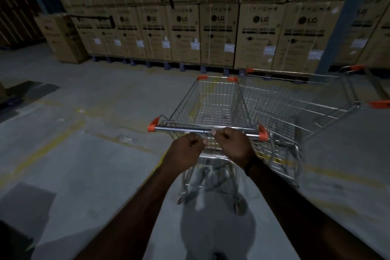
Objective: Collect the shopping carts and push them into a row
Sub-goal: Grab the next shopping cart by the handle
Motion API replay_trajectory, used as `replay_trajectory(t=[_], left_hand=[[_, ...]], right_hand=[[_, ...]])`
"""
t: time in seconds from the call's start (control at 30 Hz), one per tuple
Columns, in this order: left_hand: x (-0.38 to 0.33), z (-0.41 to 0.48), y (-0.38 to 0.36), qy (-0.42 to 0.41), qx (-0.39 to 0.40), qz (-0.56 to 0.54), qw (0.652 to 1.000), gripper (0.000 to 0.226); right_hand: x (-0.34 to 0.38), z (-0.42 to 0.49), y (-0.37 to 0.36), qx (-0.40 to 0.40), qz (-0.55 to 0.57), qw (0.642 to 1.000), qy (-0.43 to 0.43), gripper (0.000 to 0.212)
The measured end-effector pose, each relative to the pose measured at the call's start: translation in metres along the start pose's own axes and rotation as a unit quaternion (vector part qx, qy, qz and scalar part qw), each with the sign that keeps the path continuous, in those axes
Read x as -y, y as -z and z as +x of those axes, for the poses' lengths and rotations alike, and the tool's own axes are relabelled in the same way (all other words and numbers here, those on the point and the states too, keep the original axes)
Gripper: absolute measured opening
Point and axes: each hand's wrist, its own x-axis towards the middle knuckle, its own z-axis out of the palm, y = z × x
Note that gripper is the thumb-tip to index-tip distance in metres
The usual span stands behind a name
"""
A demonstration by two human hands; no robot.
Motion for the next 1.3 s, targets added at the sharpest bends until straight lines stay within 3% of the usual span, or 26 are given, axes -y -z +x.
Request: replay_trajectory(t=[0.1, 0.23, 0.33, 0.43, 0.63, 0.73, 0.8, 0.93, 1.03, 1.3], left_hand=[[0.018, 0.052, -0.003, -0.004, 0.017, 0.051, 0.999, 0.033], [0.036, 0.115, -0.008, -0.009, 0.022, 0.162, 0.986, 0.033], [0.057, 0.144, -0.024, -0.042, 0.047, 0.291, 0.955, 0.044], [0.073, 0.147, -0.038, -0.083, 0.066, 0.401, 0.91, 0.058], [0.09, 0.165, -0.035, -0.126, 0.13, 0.346, 0.921, 0.081], [0.078, 0.175, -0.028, -0.045, 0.232, 0.358, 0.903, 0.07], [0.074, 0.18, -0.025, -0.016, 0.281, 0.344, 0.896, 0.077], [0.078, 0.169, -0.016, -0.043, 0.287, 0.347, 0.892, 0.083], [0.083, 0.153, -0.006, -0.08, 0.296, 0.344, 0.887, 0.089], [0.114, 0.103, 0.031, -0.14, 0.308, 0.326, 0.883, 0.076]], right_hand=[[-0.03, 0.052, -0.013, 0.009, -0.087, 0.996, 0.006, 0.038], [-0.071, 0.098, -0.024, 0.047, -0.208, 0.977, -0.016, 0.063], [-0.089, 0.117, -0.021, 0.183, -0.326, 0.926, -0.056, 0.071], [-0.094, 0.127, -0.016, 0.218, -0.345, 0.91, -0.071, 0.078], [-0.09, 0.134, -0.019, 0.234, -0.341, 0.905, -0.097, 0.074], [-0.086, 0.129, -0.022, 0.223, -0.343, 0.907, -0.097, 0.069], [-0.085, 0.124, -0.027, 0.213, -0.354, 0.905, -0.104, 0.07], [-0.08, 0.113, -0.032, 0.172, -0.413, 0.887, -0.115, 0.083], [-0.061, 0.095, -0.042, 0.178, -0.408, 0.886, -0.129, 0.076], [-0.017, 0.038, -0.082, 0.139, -0.436, 0.871, -0.178, 0.087]])
